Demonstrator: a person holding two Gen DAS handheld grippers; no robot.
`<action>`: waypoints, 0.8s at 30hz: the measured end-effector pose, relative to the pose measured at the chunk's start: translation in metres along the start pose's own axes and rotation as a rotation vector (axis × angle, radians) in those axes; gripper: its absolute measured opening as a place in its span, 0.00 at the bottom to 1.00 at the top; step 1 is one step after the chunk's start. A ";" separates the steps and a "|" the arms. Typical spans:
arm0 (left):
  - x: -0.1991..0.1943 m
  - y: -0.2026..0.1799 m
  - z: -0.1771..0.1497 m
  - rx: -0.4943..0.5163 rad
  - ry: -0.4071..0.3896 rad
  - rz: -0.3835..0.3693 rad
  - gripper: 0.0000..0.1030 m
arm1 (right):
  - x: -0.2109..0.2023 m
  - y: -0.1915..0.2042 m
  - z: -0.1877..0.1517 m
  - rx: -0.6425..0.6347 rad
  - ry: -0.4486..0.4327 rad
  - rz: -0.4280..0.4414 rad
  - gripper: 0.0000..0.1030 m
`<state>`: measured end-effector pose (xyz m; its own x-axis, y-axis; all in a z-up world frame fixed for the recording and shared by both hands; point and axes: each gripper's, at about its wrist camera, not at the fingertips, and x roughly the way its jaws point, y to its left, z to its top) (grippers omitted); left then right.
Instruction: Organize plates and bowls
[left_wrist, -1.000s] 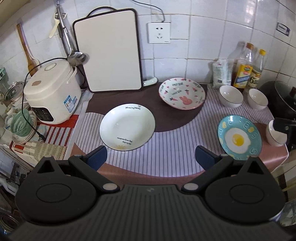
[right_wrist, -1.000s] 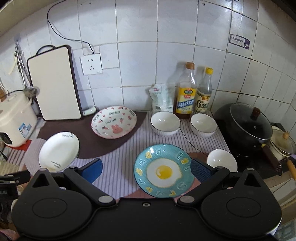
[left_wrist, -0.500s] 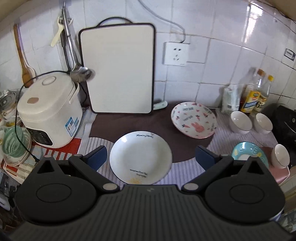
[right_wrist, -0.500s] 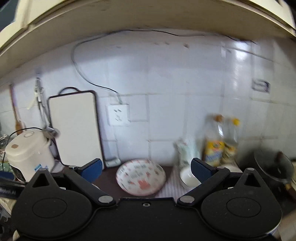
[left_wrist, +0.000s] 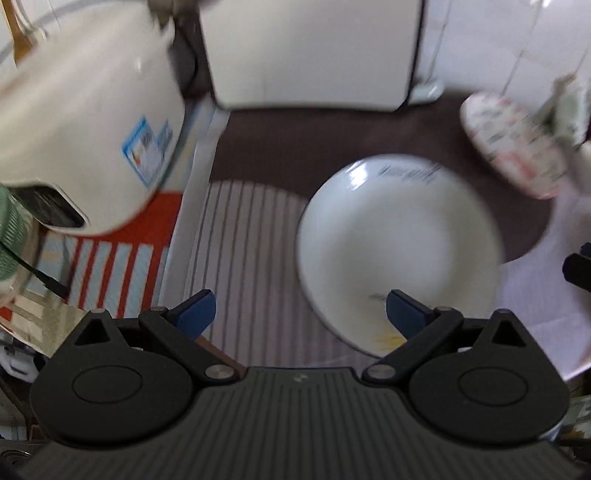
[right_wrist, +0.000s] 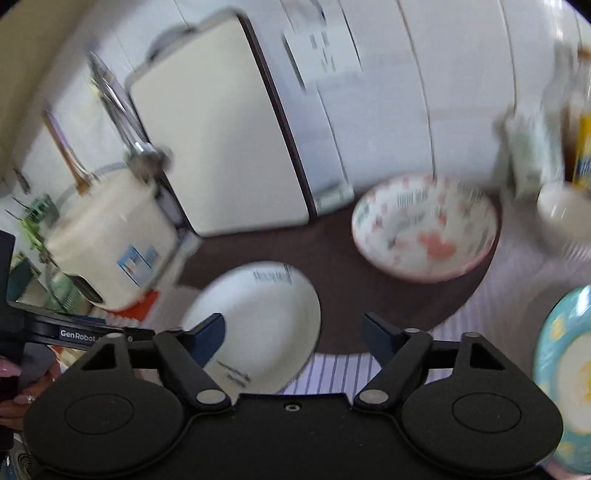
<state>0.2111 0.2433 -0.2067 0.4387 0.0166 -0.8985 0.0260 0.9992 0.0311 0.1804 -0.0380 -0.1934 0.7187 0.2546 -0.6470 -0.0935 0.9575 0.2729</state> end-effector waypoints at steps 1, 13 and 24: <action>0.013 0.006 -0.001 -0.004 0.021 -0.014 0.96 | 0.012 -0.002 -0.006 0.007 0.014 -0.007 0.76; 0.062 0.028 0.012 -0.078 -0.003 -0.111 0.46 | 0.076 -0.015 -0.035 0.168 0.108 0.003 0.39; 0.077 0.019 0.016 -0.145 0.085 -0.222 0.26 | 0.099 -0.014 -0.037 0.231 0.173 -0.014 0.17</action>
<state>0.2595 0.2625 -0.2680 0.3599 -0.2061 -0.9099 -0.0189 0.9735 -0.2280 0.2278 -0.0214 -0.2877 0.5888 0.2802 -0.7582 0.0892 0.9097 0.4055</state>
